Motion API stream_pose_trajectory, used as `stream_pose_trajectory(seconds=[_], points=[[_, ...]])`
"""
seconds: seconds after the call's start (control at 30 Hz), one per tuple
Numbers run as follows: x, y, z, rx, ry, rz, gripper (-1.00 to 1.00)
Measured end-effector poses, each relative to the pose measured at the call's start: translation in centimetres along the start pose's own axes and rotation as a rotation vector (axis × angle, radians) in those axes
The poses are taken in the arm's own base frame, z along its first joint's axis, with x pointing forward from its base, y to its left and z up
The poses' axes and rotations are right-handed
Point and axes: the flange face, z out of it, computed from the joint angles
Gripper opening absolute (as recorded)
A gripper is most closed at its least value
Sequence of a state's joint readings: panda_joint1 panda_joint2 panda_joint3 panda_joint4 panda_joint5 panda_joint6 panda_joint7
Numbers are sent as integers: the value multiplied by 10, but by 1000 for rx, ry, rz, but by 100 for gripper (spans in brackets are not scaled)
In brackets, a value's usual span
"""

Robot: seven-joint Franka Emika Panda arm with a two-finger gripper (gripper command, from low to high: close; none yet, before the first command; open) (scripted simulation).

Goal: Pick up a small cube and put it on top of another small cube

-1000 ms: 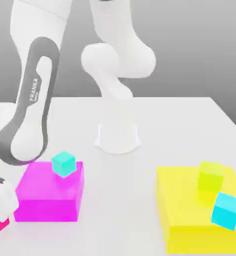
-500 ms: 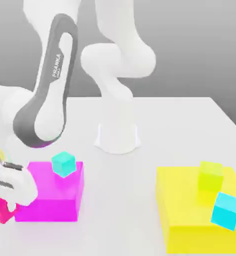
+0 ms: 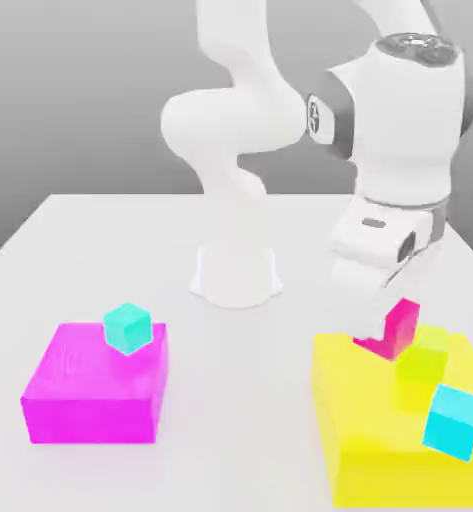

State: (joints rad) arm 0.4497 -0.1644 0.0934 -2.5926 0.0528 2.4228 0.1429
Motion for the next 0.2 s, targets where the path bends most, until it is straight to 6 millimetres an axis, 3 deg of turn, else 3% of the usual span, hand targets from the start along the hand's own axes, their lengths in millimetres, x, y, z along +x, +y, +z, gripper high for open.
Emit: stream_pose_trajectory(seconds=[0.07, 0.1, 0.2], points=[[-5, -15, 22, -13, 4, -56, -100], [-7, -17, 31, -15, 6, -66, 100], [-7, -17, 31, -15, 6, -67, 100]])
